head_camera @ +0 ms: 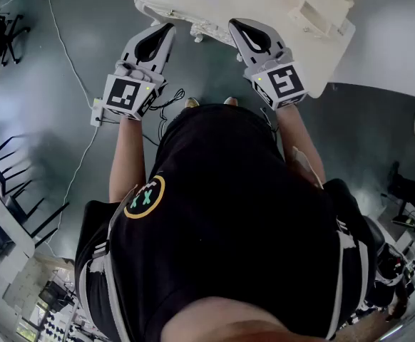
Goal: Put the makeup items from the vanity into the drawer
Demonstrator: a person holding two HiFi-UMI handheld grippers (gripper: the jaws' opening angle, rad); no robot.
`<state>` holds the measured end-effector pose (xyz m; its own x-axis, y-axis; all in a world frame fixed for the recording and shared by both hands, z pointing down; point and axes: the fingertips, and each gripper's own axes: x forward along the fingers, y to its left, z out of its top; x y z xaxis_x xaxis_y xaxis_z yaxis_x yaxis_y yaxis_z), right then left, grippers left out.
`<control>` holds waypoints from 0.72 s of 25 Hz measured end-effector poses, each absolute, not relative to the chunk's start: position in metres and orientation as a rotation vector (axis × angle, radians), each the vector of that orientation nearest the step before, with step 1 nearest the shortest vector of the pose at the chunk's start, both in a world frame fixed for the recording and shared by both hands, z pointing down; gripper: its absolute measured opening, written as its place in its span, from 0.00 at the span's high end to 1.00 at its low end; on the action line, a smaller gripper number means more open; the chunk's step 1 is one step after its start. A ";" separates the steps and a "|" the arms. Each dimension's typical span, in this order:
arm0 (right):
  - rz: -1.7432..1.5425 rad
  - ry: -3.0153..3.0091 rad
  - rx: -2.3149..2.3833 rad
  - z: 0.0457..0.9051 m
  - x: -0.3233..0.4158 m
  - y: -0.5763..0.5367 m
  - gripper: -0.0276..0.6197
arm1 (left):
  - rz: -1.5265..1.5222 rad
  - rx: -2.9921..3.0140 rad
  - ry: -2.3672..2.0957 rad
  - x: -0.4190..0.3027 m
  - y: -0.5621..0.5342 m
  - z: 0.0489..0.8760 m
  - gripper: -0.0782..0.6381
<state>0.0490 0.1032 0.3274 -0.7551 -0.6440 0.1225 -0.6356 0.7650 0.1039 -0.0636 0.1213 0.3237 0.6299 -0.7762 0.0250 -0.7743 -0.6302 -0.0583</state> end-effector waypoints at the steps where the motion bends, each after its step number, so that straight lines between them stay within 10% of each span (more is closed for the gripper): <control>1: -0.084 -2.807 1.026 0.328 0.049 0.103 0.93 | -0.075 -2.797 1.331 -0.063 0.121 0.324 0.86; 18: -0.026 -2.836 1.008 0.332 0.049 0.106 0.89 | -0.077 -2.800 1.327 -0.058 0.124 0.326 0.86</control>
